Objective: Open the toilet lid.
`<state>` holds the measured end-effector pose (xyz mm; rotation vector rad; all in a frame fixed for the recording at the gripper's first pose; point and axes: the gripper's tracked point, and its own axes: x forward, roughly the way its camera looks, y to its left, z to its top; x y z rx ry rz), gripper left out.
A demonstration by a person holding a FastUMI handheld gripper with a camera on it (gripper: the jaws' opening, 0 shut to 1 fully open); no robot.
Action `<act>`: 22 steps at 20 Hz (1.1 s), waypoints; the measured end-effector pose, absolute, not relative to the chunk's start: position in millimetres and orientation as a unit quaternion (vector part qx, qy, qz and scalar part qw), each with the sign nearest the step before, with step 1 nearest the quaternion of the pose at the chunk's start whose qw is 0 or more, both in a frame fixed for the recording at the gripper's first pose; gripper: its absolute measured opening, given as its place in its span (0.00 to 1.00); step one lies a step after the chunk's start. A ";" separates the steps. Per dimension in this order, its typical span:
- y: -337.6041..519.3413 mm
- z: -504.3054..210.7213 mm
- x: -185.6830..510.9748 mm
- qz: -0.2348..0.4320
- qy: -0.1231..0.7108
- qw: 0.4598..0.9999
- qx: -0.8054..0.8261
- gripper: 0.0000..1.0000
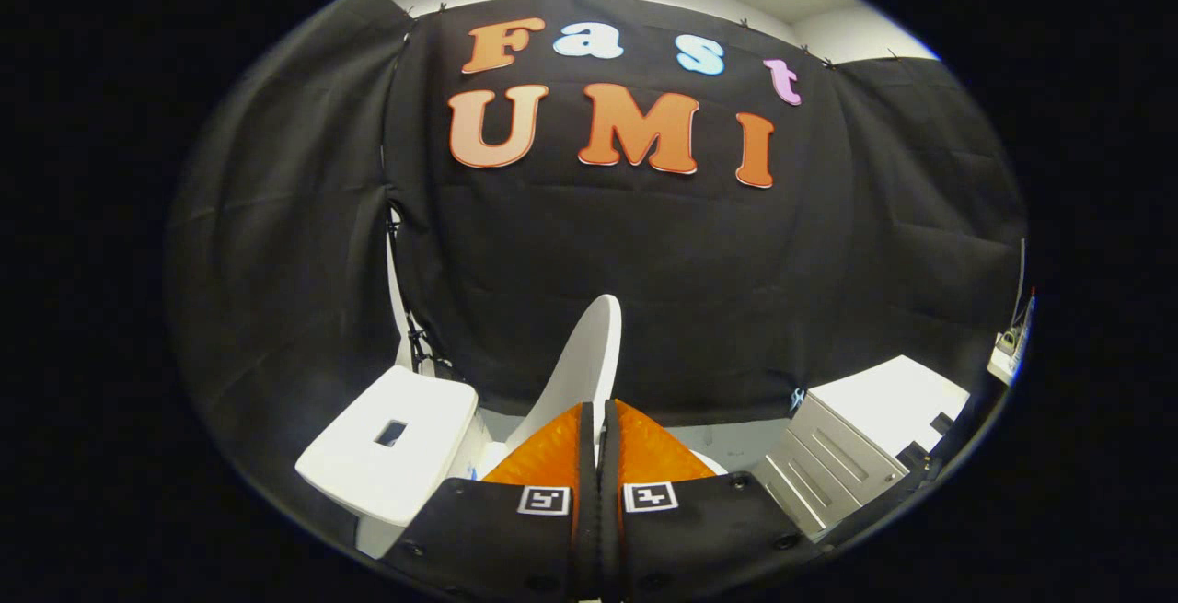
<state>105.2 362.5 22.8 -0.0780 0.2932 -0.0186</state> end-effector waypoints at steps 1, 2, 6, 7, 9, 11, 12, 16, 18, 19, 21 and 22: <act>369.5 25.3 104.4 -0.006 0.144 0.989 -0.037 0.08; 379.0 27.8 103.5 0.000 0.140 0.990 -0.035 0.08; 411.5 32.8 101.3 0.023 0.131 0.990 -0.045 0.08; 419.4 34.5 100.3 0.029 0.128 0.990 -0.041 0.08; 433.4 36.6 97.3 0.034 0.126 0.991 -0.033 0.08; 446.4 38.2 94.2 0.037 0.126 0.991 -0.027 0.08; 456.2 39.9 92.7 0.043 0.125 0.991 -0.024 0.08; 489.2 42.2 89.6 0.056 0.118 0.991 -0.026 0.08; 509.6 41.2 88.1 0.067 0.112 0.991 -0.028 0.08; 521.0 39.8 86.0 0.073 0.112 0.991 -0.029 0.08; 539.5 37.2 83.0 0.082 0.112 0.990 -0.032 0.08; 545.7 36.5 82.6 0.085 0.113 0.990 -0.031 0.08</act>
